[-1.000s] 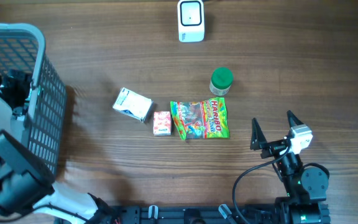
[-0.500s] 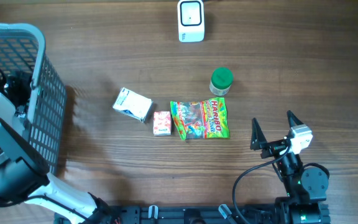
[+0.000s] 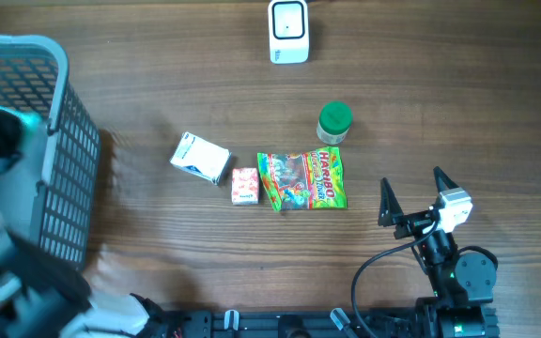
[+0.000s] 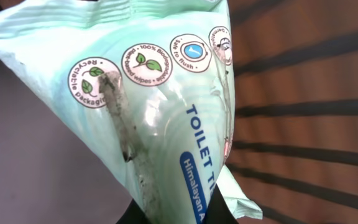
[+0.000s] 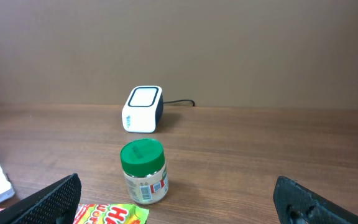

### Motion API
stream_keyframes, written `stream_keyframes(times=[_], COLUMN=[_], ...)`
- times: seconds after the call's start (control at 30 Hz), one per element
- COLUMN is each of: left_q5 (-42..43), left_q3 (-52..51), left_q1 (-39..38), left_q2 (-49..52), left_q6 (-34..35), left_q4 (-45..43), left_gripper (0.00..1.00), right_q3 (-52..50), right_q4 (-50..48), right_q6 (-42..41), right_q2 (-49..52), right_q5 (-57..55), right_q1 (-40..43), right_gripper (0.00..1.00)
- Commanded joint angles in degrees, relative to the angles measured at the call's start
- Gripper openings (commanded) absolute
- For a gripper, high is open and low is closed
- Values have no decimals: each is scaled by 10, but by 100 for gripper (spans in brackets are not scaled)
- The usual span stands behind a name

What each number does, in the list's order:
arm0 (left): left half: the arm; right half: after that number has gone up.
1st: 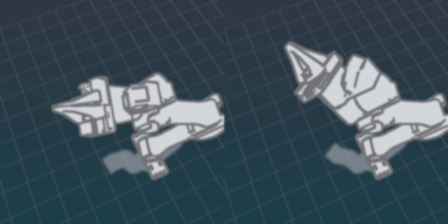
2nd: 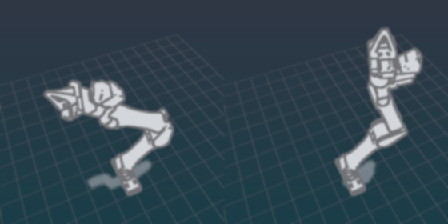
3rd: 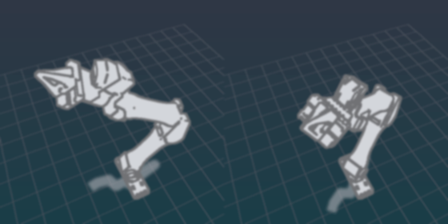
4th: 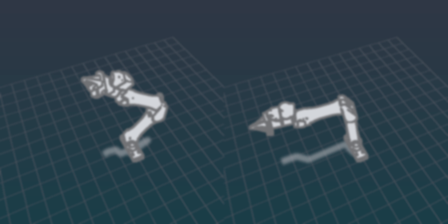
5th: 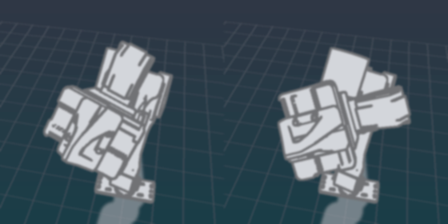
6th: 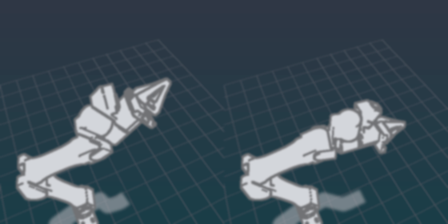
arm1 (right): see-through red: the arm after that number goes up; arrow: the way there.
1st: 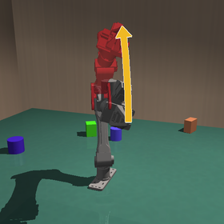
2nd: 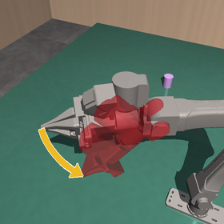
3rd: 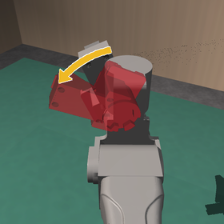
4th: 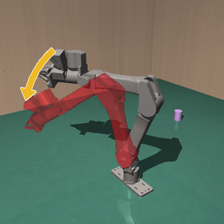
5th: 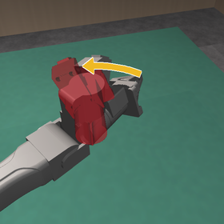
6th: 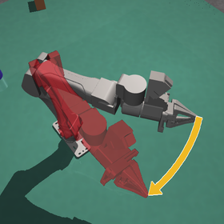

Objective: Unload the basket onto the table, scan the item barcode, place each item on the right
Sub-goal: 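Grasp the mint-green toilet tissue pack in the basket with left gripper, then lift the tissue pack out and drop it beside the jar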

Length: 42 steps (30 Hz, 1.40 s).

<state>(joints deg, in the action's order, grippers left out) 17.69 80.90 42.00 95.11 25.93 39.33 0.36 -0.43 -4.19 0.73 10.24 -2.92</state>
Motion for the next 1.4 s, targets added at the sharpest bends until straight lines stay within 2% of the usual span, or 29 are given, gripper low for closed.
stream_keyframes(times=[0.0, 0.07, 0.13, 0.17, 0.27, 0.33, 0.4, 0.5, 0.53, 0.6, 0.8, 0.93, 1.13, 1.2, 1.33, 1.37], left_q5=[18, 73, 157, 164, 159, 105, -10, -83, -84, -86, -86, -75, -33, -34, -39, -46], left_q3=[47, 47, 47, 45, 41, 14, -26, -75, -89, -105, -105, -105, -105, -105, -105, -105], left_q1=[19, 3, -67, -106, -314, -449, -571, -663, -681, -708, -710, -730, -778, -793, -804, -801], left_q2=[-176, -246, -308, -324, -338, -322, -281, -199, -165, -36, 117, 170, 172, 172, 164, 154], left_q6=[63, 106, 103, 87, -25, -34, -25, 9, 22, 57, 139, 153, 182, 211, 226, 226], left_q4=[17, 24, 24, 26, 76, 84, 64, 4, -21, -136, -250, -231, -193, -169, -133, -124], left_gripper=[4, 4, 4, 4, 4, 4, 4, 4, 4, 4, 4, 4, 4, 4, 4, 19], right_q3=[-1, -1, -1, -1, -1, -1, -1, -1, -1, -1, -1, -1, -1, -1, -1, -1], right_q4=[-3, -3, -3, -3, -3, -3, -3, -3, -3, -3, -3, -3, -3, -3, -3, -3], right_q6=[8, 8, 8, 8, 8, 8, 8, 8, 8, 8, 8, 8, 8, 8, 7, 8], right_q2=[-5, -5, -5, -5, -5, -5, -5, -5, -5, -5, -5, -5, -5, -5, -5, -5], right_q5=[-3, -3, -3, -3, -3, -3, -3, -3, -3, -3, -3, -3, -3, -3, -3, -3], right_q1=[-2, -2, -2, -2, -2, -2, -2, -2, -2, -2, -2, -2, -2, -2, -2, -2], right_gripper=[100, 100, 100, 100, 100, 100, 100, 100, 100, 100, 100, 100, 100, 100, 100, 100])
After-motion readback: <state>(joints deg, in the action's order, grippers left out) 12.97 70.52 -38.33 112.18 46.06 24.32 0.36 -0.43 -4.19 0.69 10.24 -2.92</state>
